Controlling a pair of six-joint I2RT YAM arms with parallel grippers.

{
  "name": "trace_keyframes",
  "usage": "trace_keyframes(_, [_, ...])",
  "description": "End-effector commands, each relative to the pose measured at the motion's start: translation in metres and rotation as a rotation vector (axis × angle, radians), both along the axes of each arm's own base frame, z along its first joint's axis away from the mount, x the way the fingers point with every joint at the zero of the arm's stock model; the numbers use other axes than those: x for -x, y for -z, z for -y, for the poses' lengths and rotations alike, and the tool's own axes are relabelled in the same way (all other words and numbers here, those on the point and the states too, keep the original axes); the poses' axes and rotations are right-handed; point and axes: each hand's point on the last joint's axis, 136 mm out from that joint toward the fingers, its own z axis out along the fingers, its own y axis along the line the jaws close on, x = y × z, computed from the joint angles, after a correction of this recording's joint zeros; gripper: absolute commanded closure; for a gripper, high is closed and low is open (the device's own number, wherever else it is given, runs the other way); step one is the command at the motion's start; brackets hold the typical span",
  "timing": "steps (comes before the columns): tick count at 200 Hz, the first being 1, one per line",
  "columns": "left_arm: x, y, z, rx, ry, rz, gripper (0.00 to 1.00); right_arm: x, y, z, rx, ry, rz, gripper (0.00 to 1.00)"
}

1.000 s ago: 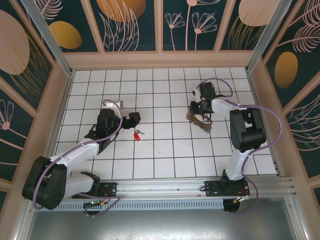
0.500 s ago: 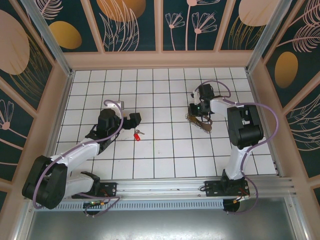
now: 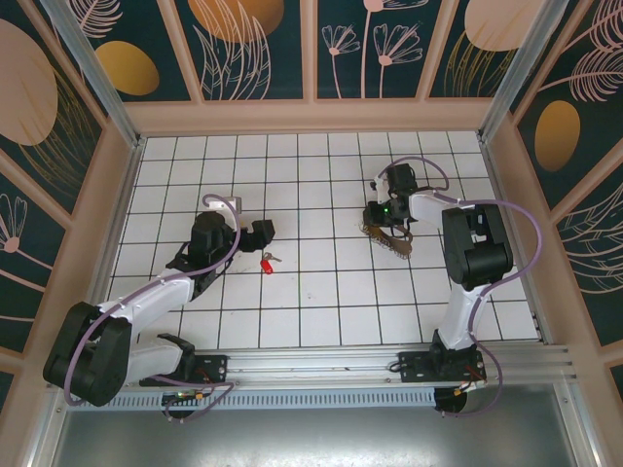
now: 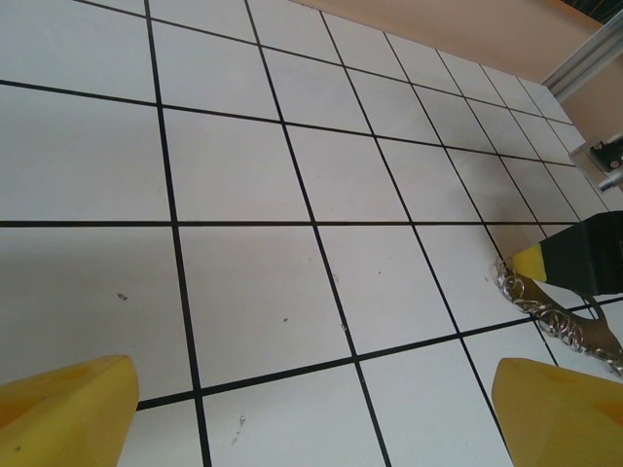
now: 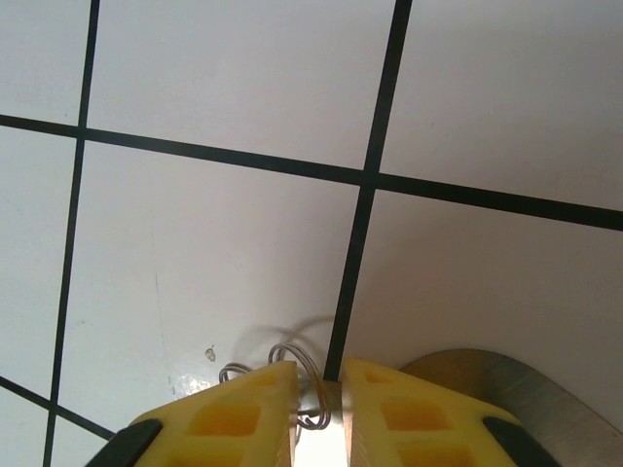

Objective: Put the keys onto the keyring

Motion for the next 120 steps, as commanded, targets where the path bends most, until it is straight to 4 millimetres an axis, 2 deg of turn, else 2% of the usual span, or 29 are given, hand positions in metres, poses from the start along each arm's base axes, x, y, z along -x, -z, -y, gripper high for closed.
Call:
trace_keyframes(1, [0.0, -0.003, 0.004, -0.002, 0.017, 0.002, 0.07, 0.003, 0.009, 0.001, -0.01, -0.01, -0.017, 0.81])
trace_keyframes(120, [-0.001, -0.006, 0.002, -0.016, 0.012, 0.006, 0.09, 0.01, 0.001, 0.001, -0.036, -0.012, 0.003, 0.92])
